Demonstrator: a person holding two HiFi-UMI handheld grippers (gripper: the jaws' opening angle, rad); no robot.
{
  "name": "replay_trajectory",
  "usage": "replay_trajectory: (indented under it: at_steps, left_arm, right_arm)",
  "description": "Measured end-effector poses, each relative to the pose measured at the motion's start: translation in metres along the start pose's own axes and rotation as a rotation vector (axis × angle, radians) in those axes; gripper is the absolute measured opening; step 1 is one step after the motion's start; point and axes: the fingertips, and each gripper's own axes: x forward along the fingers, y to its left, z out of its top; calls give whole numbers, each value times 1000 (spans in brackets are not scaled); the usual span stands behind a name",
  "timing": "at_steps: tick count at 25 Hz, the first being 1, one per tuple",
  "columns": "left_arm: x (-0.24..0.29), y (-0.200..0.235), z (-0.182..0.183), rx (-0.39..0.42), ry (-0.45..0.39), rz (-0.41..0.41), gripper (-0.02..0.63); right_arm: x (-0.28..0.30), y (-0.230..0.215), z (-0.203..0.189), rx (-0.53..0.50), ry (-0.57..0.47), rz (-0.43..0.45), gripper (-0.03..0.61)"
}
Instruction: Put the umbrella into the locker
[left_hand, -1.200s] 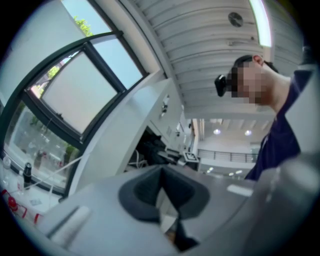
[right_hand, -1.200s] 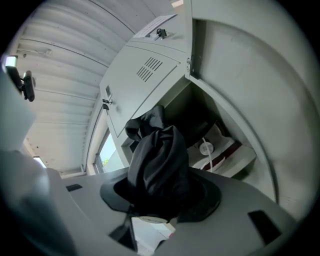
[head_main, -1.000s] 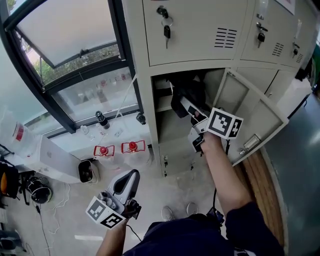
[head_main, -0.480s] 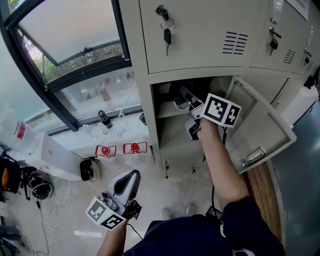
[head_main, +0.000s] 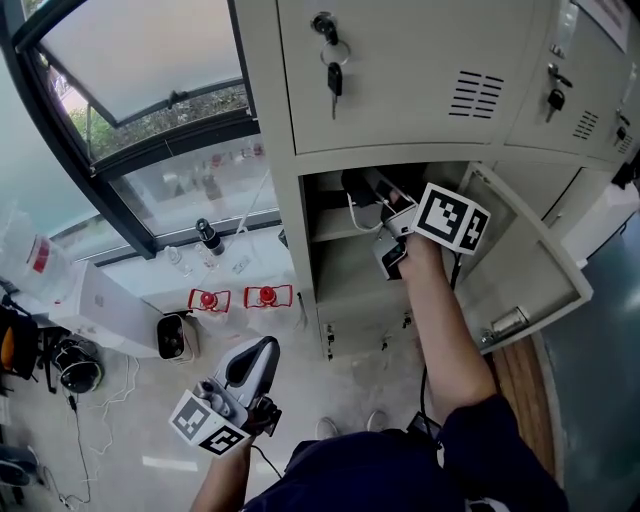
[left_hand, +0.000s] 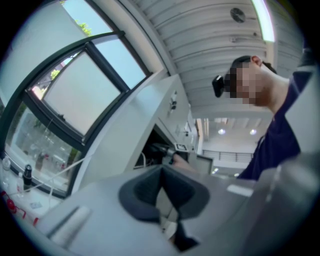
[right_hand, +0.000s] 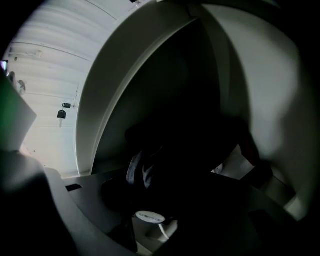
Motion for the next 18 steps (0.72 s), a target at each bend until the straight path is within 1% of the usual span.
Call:
replay_trajectory:
  at_steps: [5, 10, 12, 18]
  left_arm:
    - [2, -5, 0, 0, -3, -8, 3]
    - [-2, -3, 2, -2, -5, 7, 3]
    - [-4, -1, 2, -3, -5, 17, 3]
    - [-6, 7, 2, -7, 1, 37, 3]
  right_arm:
    - [2, -7, 10, 22, -27, -11, 198]
    - [22, -18, 11, 12, -10, -56, 198]
    - [29, -25, 8, 1, -2, -93, 198]
    - [43, -57, -16, -49, 57, -244, 205]
